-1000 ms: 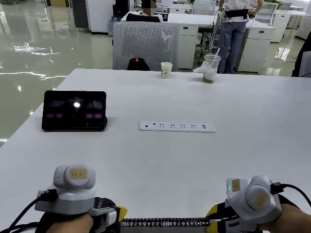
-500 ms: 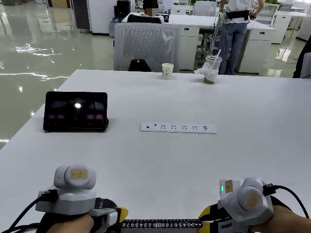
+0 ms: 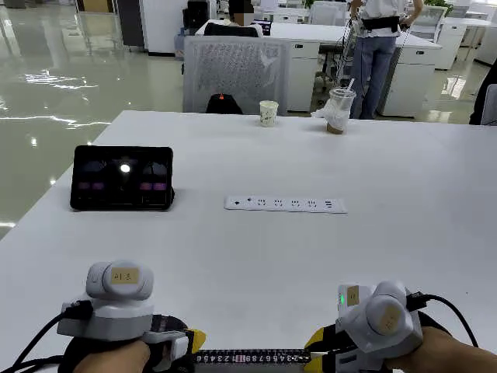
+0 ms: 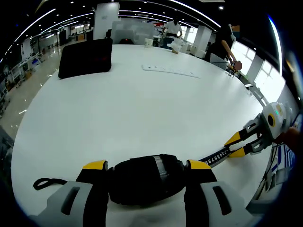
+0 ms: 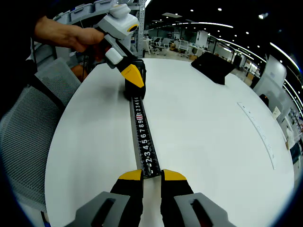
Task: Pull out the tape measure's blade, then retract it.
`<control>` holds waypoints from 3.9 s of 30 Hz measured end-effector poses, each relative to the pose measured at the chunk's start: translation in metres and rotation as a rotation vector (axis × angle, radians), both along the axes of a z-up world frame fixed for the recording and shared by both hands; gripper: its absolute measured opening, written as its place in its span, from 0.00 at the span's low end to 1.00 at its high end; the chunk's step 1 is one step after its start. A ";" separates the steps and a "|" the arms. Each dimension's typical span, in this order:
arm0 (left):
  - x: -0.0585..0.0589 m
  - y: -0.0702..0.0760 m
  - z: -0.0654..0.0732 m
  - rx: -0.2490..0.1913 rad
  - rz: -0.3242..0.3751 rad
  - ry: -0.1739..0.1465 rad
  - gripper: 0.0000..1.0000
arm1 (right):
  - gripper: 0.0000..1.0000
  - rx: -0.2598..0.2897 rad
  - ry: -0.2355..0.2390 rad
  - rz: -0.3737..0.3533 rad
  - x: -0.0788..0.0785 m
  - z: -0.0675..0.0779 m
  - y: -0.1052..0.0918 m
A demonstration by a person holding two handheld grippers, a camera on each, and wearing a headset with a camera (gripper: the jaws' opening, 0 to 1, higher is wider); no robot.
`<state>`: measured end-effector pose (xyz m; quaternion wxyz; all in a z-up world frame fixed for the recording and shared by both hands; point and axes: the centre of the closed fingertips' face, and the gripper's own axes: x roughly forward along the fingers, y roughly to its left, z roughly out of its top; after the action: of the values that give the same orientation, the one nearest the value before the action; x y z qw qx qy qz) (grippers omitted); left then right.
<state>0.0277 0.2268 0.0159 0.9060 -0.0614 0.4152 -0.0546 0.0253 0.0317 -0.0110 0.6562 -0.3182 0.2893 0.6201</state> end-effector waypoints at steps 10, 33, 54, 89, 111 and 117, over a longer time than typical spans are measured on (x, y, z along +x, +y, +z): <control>0.000 0.000 0.000 -0.012 0.003 0.003 0.60 | 0.10 0.020 0.002 0.007 -0.002 0.002 0.013; 0.000 0.001 0.001 -0.023 0.001 0.004 0.60 | 0.10 0.041 0.002 0.018 -0.006 0.002 0.037; 0.000 0.001 0.001 -0.037 0.003 0.007 0.60 | 0.11 0.068 -0.004 0.037 -0.009 0.004 0.065; 0.001 0.002 0.002 -0.051 0.008 0.013 0.61 | 0.11 0.099 0.002 0.078 -0.015 0.003 0.108; 0.002 0.003 0.002 -0.058 0.012 0.015 0.61 | 0.11 0.117 0.015 0.099 -0.018 0.002 0.128; 0.004 0.003 0.000 -0.059 0.014 0.014 0.61 | 0.11 0.120 0.019 0.104 -0.019 0.001 0.134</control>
<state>0.0318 0.2303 0.0156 0.9012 -0.0914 0.4194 -0.0601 0.0061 0.1653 -0.0099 0.6384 -0.2867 0.2409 0.6725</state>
